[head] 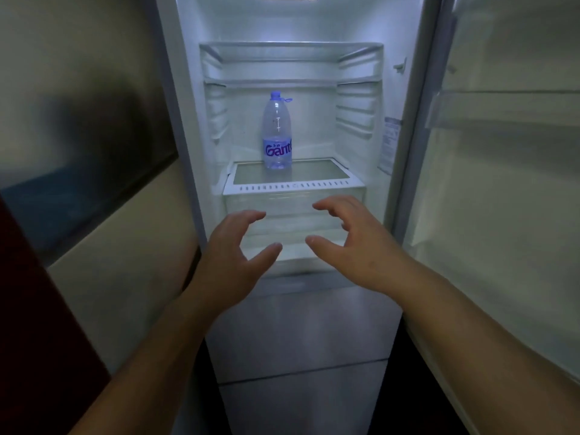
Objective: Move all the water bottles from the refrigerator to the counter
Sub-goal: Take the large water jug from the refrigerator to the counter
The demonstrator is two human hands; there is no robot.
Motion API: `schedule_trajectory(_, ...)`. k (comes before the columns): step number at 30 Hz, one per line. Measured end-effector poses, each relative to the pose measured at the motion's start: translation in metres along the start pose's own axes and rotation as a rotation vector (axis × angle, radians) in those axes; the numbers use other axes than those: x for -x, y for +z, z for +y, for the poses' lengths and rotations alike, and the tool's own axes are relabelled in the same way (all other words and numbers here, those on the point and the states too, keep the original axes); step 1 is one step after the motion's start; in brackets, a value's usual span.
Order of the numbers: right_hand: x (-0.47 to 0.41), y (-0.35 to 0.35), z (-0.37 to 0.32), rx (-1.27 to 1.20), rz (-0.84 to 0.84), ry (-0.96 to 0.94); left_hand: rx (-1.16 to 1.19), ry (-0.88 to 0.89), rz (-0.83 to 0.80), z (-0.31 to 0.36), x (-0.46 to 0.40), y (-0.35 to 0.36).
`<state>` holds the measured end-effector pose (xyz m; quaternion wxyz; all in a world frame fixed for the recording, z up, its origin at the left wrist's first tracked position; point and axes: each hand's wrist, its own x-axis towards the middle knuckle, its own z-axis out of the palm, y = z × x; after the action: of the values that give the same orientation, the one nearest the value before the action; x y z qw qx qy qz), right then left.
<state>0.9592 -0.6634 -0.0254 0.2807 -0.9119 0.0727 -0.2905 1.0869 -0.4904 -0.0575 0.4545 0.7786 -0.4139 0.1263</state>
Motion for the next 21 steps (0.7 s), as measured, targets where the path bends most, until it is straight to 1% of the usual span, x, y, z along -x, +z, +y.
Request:
schedule_trajectory(3,-0.035,0.002,0.026,0.014,-0.015,0.014,-0.039,-0.003,-0.014,-0.012,-0.033,0.012)
schedule_trajectory(8,-0.093,0.002,0.050,0.063,-0.036,-0.013,-0.064,-0.026,0.017,-0.026,-0.085,0.027)
schedule_trajectory(12,-0.127,0.005,0.065,0.081,-0.054,-0.049,-0.096,0.013,0.044,-0.032,-0.114,0.038)
schedule_trajectory(16,-0.152,0.007,0.078,0.045,-0.015,-0.075,-0.119,0.012,0.067,-0.037,-0.144,0.051)
schedule_trajectory(21,-0.177,0.009,0.089,0.052,0.001,-0.090,-0.098,-0.072,0.070,-0.050,-0.191,0.067)
